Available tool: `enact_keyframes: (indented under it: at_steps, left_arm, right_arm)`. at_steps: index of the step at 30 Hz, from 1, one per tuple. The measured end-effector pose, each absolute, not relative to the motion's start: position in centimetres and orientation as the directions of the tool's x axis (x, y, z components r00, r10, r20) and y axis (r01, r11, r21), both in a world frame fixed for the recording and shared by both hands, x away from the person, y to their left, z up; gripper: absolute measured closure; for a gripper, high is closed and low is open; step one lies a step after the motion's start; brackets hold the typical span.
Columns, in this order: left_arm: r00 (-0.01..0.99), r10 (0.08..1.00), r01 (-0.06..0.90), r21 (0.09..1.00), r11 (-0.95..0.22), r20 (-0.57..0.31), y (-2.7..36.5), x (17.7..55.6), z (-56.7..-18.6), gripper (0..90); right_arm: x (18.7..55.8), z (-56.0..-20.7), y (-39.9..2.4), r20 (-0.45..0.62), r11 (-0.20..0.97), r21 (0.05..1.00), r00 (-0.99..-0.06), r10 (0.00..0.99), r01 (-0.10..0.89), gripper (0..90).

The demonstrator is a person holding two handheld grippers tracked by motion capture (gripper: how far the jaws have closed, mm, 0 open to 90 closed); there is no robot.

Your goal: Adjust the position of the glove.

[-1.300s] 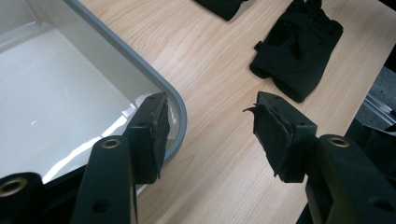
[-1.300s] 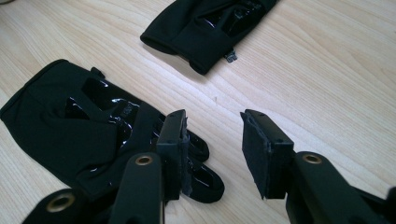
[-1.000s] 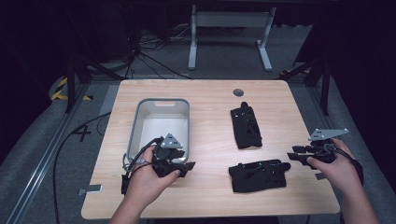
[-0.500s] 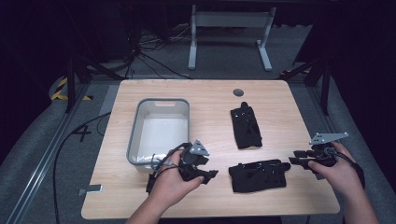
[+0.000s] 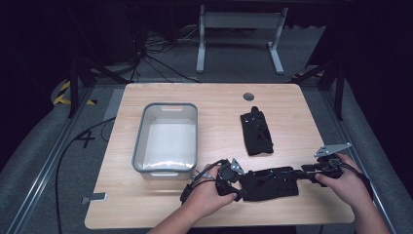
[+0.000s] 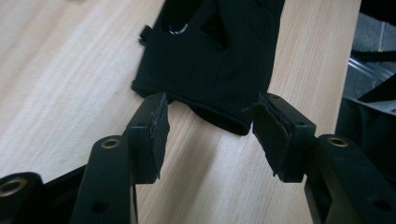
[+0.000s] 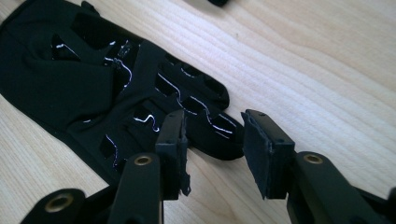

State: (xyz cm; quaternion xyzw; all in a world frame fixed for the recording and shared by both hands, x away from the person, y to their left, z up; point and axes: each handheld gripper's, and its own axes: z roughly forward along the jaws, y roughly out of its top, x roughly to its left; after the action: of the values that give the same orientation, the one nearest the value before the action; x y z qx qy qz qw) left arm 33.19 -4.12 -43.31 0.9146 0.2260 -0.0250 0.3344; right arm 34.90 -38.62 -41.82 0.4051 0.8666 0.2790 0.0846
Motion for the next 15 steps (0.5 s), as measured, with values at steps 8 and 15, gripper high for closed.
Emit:
enact_keyframes:
  at_steps: [8,15]
  left_arm:
    - [0.918,0.359,0.384,0.608,-0.695,-0.169,-5.5,33.2,-44.3,44.1]
    - [0.941,0.329,0.308,0.593,-0.744,-0.076,-6.6,32.8,-45.1,54.9]
  right_arm:
    - [35.1,-42.8,-38.1,0.046,0.543,0.552,-0.674,0.738,0.633,57.8]
    - [35.2,-43.4,-37.4,0.015,0.585,0.526,-0.695,0.719,0.617,63.0]
